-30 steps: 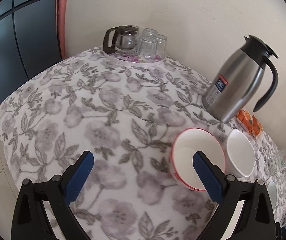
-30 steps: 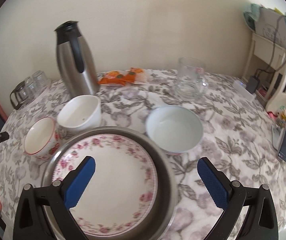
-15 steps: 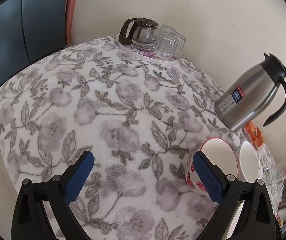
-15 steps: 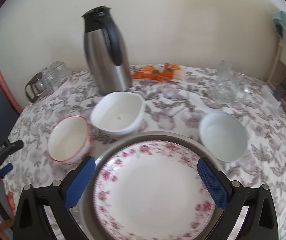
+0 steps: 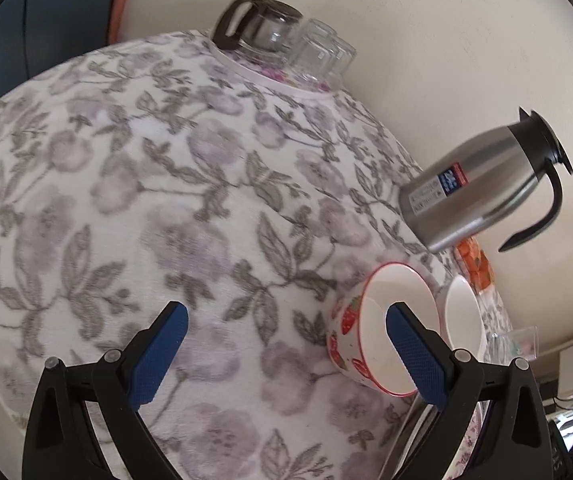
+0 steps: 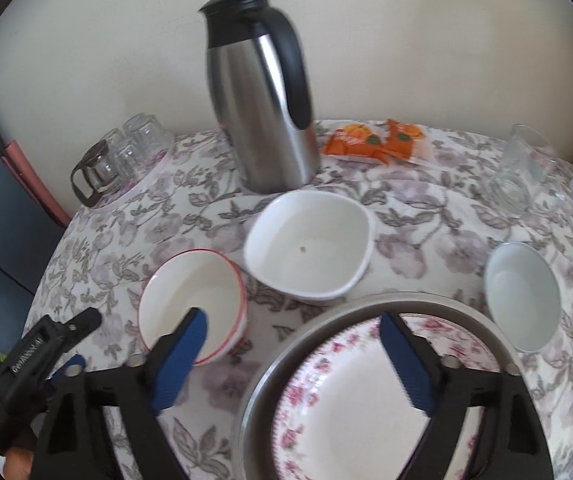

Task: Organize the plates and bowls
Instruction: 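Close both grippers on the rim of the red-rimmed bowl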

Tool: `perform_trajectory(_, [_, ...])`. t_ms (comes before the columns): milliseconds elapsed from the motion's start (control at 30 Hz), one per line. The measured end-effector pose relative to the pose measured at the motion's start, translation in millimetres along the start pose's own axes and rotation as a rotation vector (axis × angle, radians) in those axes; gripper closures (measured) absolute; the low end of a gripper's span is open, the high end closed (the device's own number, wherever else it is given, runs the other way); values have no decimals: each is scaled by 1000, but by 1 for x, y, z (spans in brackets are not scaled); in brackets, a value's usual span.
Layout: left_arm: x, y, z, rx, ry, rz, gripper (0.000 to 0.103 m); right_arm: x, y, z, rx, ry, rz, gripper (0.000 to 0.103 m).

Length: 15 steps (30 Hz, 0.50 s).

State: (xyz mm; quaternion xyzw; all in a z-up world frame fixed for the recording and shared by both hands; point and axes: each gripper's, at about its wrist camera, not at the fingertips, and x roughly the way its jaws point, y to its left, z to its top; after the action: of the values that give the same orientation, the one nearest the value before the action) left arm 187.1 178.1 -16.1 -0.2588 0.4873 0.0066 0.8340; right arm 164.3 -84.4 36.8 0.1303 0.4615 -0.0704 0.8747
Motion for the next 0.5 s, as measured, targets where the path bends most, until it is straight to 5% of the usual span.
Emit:
perform_trajectory(267, [20, -14, -5, 28, 40, -48, 10, 36, 21, -1, -31, 84, 25, 54])
perform_trajectory(500, [38, -26, -8, 60, 75, -79, 36, 61, 31, -2, -41, 125, 43, 72])
